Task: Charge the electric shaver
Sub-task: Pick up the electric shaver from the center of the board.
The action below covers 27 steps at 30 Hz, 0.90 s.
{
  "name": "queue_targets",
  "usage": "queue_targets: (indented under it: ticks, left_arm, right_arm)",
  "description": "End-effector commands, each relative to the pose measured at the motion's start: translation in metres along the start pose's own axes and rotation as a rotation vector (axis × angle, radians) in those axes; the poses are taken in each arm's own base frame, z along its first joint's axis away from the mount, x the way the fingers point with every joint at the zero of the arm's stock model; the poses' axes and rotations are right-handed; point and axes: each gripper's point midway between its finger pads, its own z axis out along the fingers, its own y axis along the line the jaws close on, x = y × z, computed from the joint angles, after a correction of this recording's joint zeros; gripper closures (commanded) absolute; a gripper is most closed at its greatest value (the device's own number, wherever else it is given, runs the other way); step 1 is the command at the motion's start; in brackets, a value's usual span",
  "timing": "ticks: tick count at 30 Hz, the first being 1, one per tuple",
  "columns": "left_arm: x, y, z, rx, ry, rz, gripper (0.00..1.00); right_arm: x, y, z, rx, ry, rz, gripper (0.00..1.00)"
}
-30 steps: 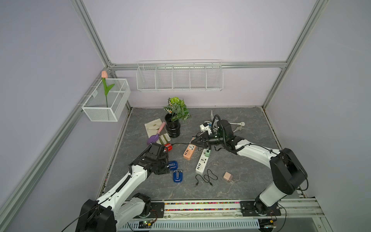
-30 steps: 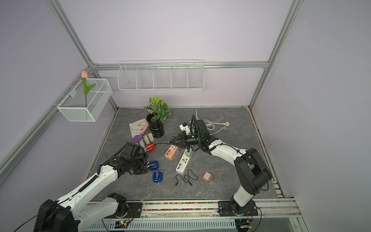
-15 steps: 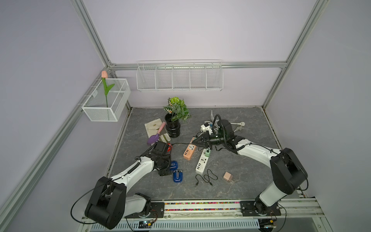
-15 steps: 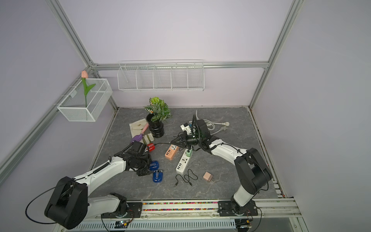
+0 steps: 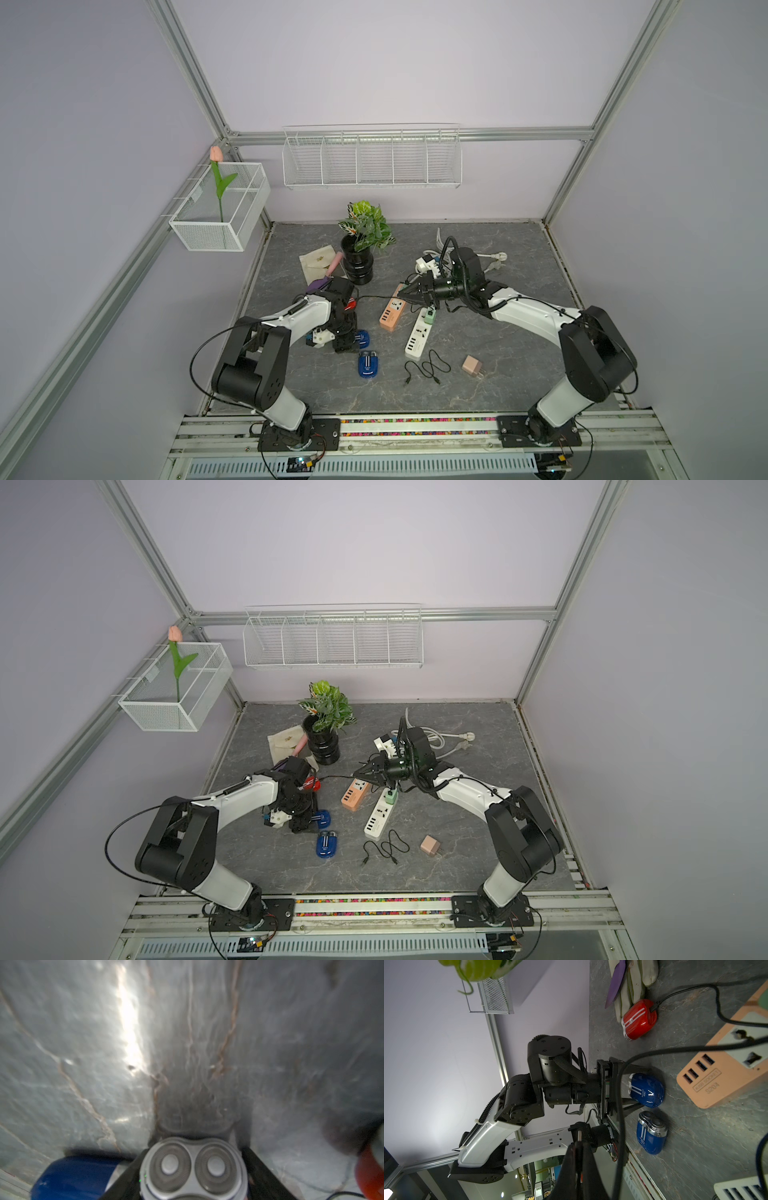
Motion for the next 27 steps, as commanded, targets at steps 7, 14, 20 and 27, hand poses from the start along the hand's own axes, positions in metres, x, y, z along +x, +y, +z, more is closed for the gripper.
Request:
queue_targets:
  ticks: [7, 14, 20, 27]
  left_arm:
    - [-0.01, 0.016, 0.013, -0.09, -0.034, -0.08, 0.38]
    - [-0.011, 0.004, -0.002, -0.006, -0.056, -0.051, 0.81]
    - [0.002, -0.012, -0.04, 0.089, -0.028, 0.042, 1.0]
    - [0.033, -0.021, -0.08, 0.108, 0.118, 0.229, 1.0]
  right_arm:
    - [0.001, 0.007, -0.013, -0.02, -0.015, -0.022, 0.93]
    - [0.001, 0.004, -0.012, -0.034, -0.008, -0.03, 0.93]
    - [0.01, -0.001, -0.011, -0.05, 0.009, -0.103, 0.93]
    - [0.028, -0.01, 0.011, -0.036, 0.076, -0.228, 0.93]
